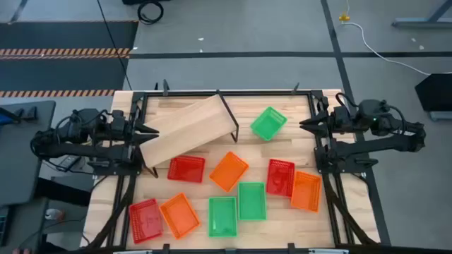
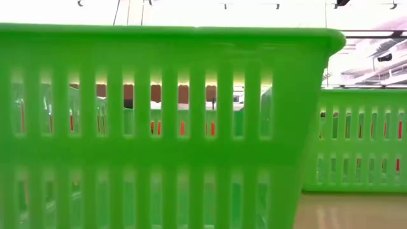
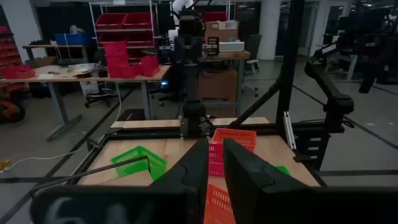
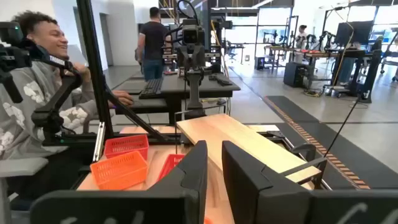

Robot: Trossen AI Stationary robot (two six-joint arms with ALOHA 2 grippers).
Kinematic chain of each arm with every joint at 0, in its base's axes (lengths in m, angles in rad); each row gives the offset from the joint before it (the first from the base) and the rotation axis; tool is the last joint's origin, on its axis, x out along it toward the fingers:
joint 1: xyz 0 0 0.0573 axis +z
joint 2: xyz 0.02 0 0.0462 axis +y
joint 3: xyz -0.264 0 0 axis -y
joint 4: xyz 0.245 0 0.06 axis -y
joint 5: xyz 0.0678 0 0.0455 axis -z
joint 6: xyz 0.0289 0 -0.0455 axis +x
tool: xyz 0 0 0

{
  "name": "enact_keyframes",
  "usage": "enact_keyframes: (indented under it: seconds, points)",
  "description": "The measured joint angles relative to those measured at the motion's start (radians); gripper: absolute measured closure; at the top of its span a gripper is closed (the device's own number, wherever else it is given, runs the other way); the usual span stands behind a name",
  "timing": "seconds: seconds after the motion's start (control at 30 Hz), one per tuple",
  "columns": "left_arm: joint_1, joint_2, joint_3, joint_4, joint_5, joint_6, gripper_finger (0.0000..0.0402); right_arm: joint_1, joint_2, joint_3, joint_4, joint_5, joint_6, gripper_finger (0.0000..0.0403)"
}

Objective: Stack baskets on shelf by color

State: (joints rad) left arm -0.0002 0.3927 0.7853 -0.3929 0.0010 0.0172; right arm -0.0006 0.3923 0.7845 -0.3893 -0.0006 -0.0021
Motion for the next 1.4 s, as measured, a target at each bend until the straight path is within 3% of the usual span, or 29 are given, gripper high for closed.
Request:
enact_keyframes:
  seconds: [1.4]
  points:
    - [0.0,0.0,0.0,0.0,0.0,0.0,0.0345,0.0,0.0,0.0,0.0,0.0,0.0,0.0347]
